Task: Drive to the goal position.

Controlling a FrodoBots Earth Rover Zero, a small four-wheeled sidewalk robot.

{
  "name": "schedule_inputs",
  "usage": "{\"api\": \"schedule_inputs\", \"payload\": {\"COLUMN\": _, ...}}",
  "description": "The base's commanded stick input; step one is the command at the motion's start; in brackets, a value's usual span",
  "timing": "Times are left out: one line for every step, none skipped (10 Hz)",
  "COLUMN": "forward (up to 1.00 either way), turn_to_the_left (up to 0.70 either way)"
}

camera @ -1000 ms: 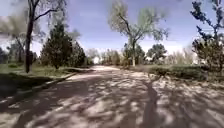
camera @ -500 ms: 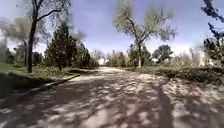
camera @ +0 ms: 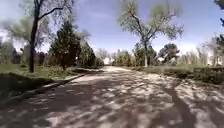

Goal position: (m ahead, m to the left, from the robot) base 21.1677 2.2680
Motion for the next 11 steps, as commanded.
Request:
{"api": "schedule_inputs", "payload": {"forward": 0.7, "turn_to_the_left": 0.0}}
{"api": "schedule_inputs", "payload": {"forward": 0.7, "turn_to_the_left": 0.0}}
{"api": "schedule_inputs", "payload": {"forward": 0.7, "turn_to_the_left": 0.0}}
{"api": "schedule_inputs", "payload": {"forward": 0.7, "turn_to_the_left": 0.0}}
{"api": "schedule_inputs", "payload": {"forward": 0.7, "turn_to_the_left": 0.0}}
{"api": "schedule_inputs", "payload": {"forward": 0.7, "turn_to_the_left": 0.0}}
{"api": "schedule_inputs", "payload": {"forward": 0.7, "turn_to_the_left": 0.0}}
{"api": "schedule_inputs", "payload": {"forward": 0.7, "turn_to_the_left": 0.0}}
{"api": "schedule_inputs", "payload": {"forward": 0.7, "turn_to_the_left": 0.0}}
{"api": "schedule_inputs", "payload": {"forward": 0.7, "turn_to_the_left": 0.0}}
{"api": "schedule_inputs", "payload": {"forward": 0.7, "turn_to_the_left": 0.0}}
